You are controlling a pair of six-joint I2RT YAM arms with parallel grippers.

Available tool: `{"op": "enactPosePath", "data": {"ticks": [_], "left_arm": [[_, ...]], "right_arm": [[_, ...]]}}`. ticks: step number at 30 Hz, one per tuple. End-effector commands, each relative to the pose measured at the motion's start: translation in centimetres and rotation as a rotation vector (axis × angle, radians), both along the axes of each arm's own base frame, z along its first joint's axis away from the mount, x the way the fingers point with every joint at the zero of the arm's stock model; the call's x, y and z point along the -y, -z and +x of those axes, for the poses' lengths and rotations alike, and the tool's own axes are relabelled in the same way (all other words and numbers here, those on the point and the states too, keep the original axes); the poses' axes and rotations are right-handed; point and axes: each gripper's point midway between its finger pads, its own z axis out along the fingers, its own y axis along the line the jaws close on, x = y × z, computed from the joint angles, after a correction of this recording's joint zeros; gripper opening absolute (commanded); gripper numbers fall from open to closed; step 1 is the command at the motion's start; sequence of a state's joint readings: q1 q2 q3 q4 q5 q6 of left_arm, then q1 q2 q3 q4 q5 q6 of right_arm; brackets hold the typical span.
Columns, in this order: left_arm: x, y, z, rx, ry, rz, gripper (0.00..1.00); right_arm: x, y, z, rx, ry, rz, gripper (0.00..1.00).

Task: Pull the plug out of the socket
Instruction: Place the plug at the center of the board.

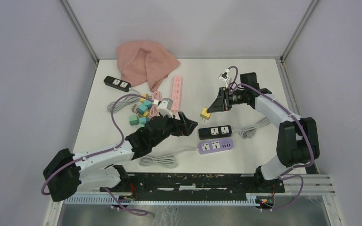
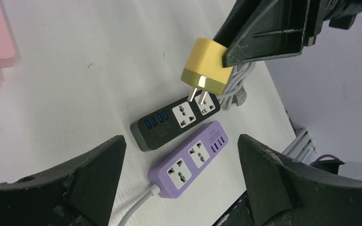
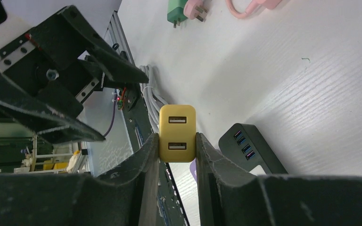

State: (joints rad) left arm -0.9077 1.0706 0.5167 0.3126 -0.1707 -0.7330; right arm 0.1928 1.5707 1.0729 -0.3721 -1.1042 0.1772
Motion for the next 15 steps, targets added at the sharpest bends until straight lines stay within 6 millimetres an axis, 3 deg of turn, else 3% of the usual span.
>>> {"op": "enactPosePath", "data": {"ticks": [1, 6, 15], "left_arm": [[1.5, -0.3, 0.6, 0.048, -0.046, 0.167, 0.95], [3.7, 0.6, 1.5, 0.061, -0.062, 0.357, 0.95], [7.3, 1.5, 2.9, 0.061, -0.026, 0.553, 0.82]], "right_arm": [[-0.5, -0.2, 0.4, -0.009, 0.004, 0.013, 0.05], [-0.6, 0.0, 0.3, -0.015, 0.002, 0.004, 0.06], [-0.7, 0.4, 0.2, -0.025, -0.004, -0.011, 0.05]]}}
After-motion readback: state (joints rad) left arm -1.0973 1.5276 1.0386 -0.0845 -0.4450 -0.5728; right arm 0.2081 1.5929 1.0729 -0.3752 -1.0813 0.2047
